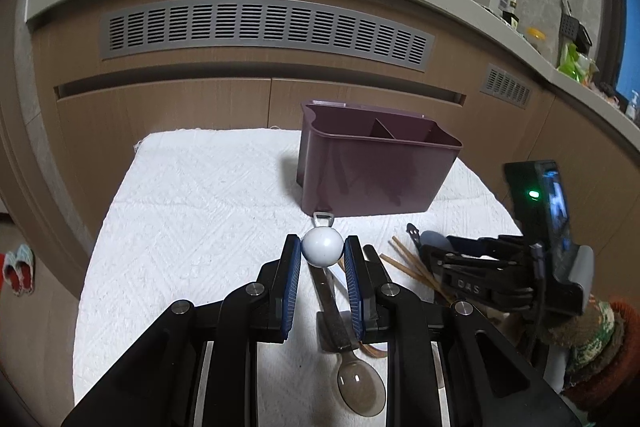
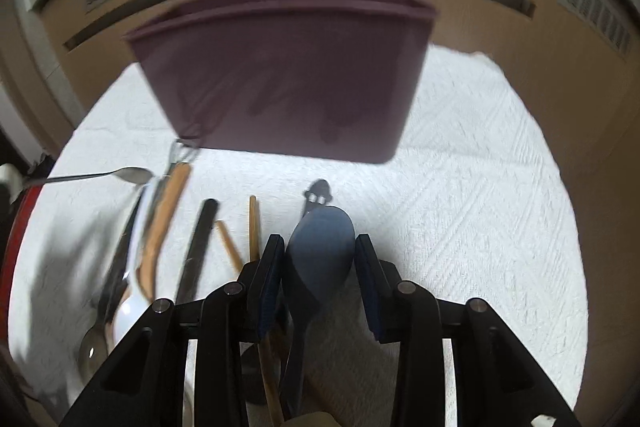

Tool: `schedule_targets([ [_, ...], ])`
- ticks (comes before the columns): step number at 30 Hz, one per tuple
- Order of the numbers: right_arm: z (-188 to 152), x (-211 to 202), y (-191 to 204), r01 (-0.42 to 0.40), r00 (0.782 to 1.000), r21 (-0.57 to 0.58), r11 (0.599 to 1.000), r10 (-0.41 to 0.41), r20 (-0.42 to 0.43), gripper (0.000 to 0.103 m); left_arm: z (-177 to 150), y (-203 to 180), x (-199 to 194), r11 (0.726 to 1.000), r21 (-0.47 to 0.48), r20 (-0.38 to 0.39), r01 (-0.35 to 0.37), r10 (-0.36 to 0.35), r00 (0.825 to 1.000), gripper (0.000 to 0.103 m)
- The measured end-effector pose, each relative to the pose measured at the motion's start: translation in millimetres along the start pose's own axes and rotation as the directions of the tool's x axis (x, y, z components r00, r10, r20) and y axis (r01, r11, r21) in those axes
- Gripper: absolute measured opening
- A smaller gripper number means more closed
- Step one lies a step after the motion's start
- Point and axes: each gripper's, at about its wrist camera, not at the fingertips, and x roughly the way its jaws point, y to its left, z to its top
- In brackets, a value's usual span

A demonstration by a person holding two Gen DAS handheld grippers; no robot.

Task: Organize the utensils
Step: 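Grasp the blue plastic spoon with the right tool while the left tool lifts its utensil, then carry both held utensils over the maroon caddy and lower them in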

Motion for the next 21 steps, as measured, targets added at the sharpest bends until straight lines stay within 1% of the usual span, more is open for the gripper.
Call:
schedule_targets([
  [4, -3.9, -28.8, 12.8, 0.033, 0.993, -0.076, 0.997, -0.024, 0.113, 0.033, -1.0, -1.9, -3.5, 1.000, -0.003, 0.004, -0.004, 0.004, 1.000, 0.023],
  [8, -7.4, -51.2, 19.2, 0.039, 0.981, -0.114, 0.993, -0.017, 0.192, 0.033, -0.1, -6.4, -11.3, 1.000, 0.001, 0.020, -0.006, 0.006, 1.000, 0.023],
  [12, -8.4, -65.0, 17.5, 0.020, 0.975, -0.117, 0.993, 0.006, 0.221, 0.033, 3.0, -12.5, -23.5, 1.000, 0.010, 0.042, -0.008, 0.008, 0.999, 0.023],
  [16, -9.6, -78.5, 8.6, -0.010, 0.970, -0.091, 0.996, 0.032, 0.241, 0.033, 8.2, -18.6, -37.6, 1.000, 0.021, 0.067, -0.016, 0.015, 0.998, 0.023],
  [21, -12.5, -93.4, -6.7, -0.041, 0.962, -0.052, 0.998, 0.053, 0.267, 0.033, 15.0, -21.0, -49.3, 1.000, 0.015, 0.079, -0.013, 0.012, 0.997, 0.023],
])
